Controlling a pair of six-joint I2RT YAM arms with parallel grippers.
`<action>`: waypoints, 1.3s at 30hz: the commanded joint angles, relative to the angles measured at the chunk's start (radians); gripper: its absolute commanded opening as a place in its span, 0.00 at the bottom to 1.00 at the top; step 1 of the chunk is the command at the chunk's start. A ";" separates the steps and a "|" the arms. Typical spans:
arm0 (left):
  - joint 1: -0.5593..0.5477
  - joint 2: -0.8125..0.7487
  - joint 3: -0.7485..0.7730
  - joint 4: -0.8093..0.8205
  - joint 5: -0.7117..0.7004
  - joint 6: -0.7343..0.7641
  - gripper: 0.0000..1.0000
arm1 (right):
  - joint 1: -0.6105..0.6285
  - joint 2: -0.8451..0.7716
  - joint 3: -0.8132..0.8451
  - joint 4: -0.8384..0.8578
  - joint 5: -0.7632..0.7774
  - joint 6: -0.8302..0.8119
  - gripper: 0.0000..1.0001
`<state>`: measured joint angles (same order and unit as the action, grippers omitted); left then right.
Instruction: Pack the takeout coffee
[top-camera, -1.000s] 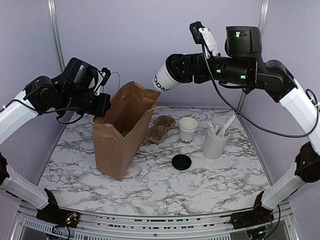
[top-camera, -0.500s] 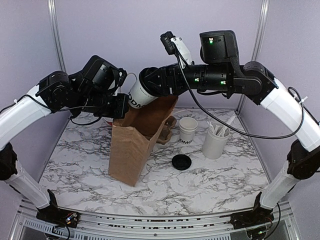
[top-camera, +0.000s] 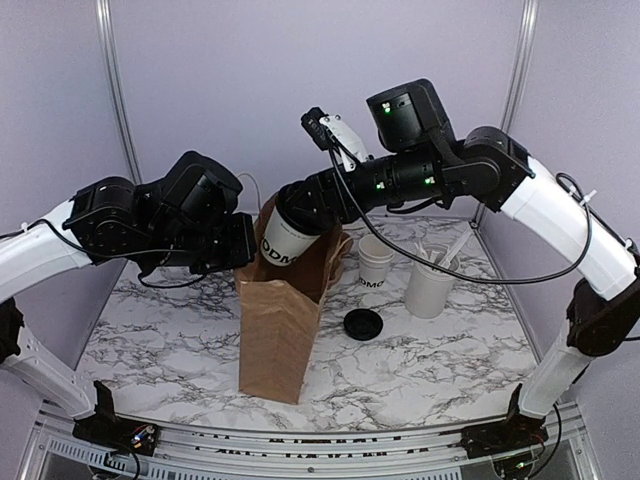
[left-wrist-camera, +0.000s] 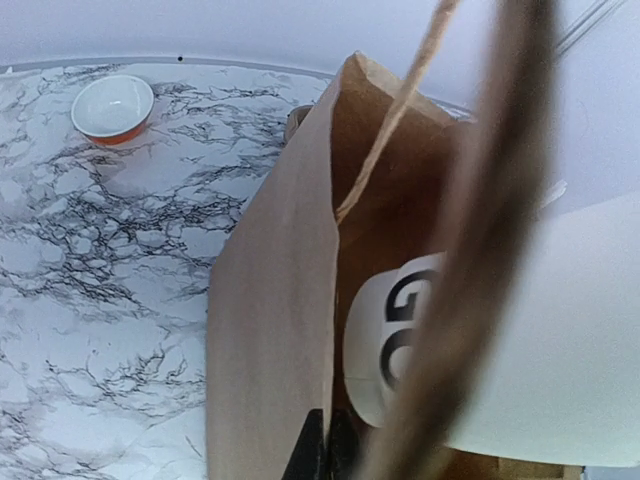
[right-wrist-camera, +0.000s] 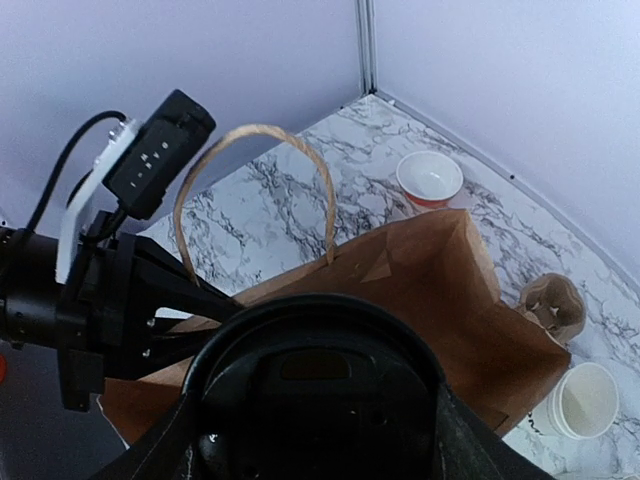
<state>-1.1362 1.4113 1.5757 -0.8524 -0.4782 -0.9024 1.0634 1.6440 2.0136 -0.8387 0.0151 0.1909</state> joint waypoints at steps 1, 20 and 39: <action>-0.054 -0.036 -0.040 0.129 -0.060 -0.176 0.00 | 0.007 0.028 0.063 -0.103 -0.025 0.021 0.58; -0.164 -0.084 -0.324 0.637 -0.165 -0.359 0.00 | 0.015 0.220 0.269 -0.369 -0.006 0.066 0.55; -0.169 -0.302 -0.521 0.786 -0.154 -0.051 0.61 | -0.004 0.317 0.269 -0.414 0.011 0.114 0.54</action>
<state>-1.3010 1.1637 1.0966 -0.1753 -0.6308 -1.0912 1.0645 1.9415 2.2475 -1.2499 0.0425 0.2832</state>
